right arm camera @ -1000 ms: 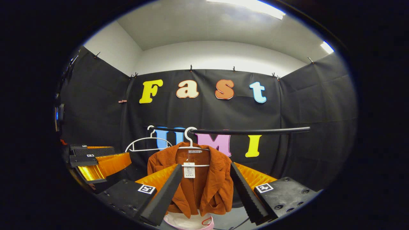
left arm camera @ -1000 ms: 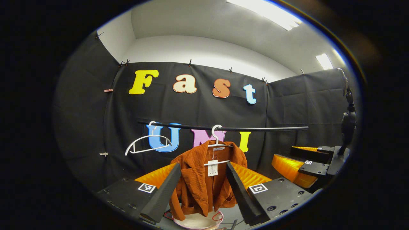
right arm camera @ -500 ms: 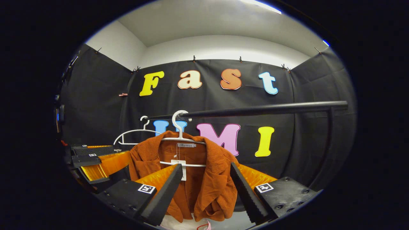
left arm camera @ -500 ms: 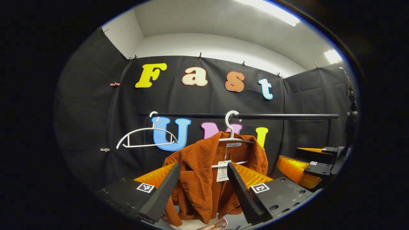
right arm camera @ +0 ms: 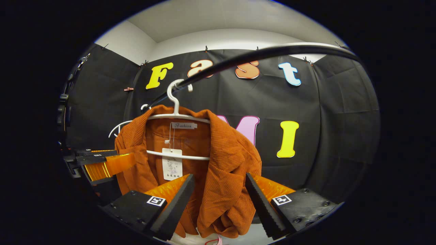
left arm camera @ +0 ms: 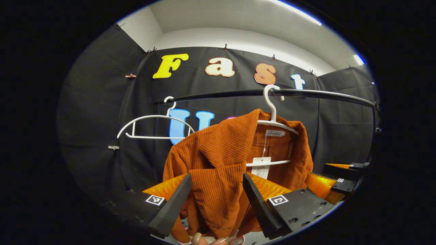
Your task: Grasp the clothes on the hanger with both hands and then place them into the laundry hamper below.
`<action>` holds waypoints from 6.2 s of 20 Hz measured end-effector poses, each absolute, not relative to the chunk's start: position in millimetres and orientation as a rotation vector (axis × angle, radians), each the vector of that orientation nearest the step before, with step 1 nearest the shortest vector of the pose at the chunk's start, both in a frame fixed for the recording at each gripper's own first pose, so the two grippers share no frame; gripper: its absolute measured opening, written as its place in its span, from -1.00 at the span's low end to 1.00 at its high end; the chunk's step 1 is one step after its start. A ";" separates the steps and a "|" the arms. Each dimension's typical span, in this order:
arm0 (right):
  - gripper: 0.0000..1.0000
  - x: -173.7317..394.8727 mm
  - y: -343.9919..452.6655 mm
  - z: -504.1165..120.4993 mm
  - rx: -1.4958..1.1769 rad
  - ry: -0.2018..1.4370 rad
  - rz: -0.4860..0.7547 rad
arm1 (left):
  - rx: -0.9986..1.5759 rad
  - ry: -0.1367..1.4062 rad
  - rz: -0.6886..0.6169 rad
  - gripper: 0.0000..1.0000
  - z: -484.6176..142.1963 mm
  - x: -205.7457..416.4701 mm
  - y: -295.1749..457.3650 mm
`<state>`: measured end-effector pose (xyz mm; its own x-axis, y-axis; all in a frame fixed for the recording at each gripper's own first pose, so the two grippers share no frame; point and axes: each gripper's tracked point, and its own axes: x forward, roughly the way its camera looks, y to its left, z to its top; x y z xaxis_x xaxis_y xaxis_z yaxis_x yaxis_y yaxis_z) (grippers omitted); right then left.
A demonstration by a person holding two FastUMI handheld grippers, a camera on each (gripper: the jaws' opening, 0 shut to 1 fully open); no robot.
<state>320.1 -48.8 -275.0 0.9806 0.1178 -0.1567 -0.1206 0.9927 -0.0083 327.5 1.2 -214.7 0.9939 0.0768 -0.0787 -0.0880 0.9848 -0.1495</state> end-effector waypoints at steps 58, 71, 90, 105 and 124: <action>-0.84 508.9 -135.2 -167.0 0.147 -0.076 0.137 | 0.148 -0.104 0.289 -0.82 -84.7 402.2 112.4; -0.75 526.3 -63.2 -214.0 0.083 0.058 0.404 | -0.036 0.160 0.143 -0.81 -202.7 442.4 179.0; -0.75 378.8 -76.5 -480.0 0.103 0.654 0.270 | -0.193 0.529 0.041 -0.82 -420.4 351.8 17.5; -0.75 307.6 77.5 -508.5 0.208 0.816 0.563 | -0.237 0.602 -0.001 -0.78 -436.2 346.4 -34.4; 0.97 287.5 47.2 -495.4 0.129 0.802 0.493 | -0.156 0.627 0.107 0.91 -439.4 305.6 -9.2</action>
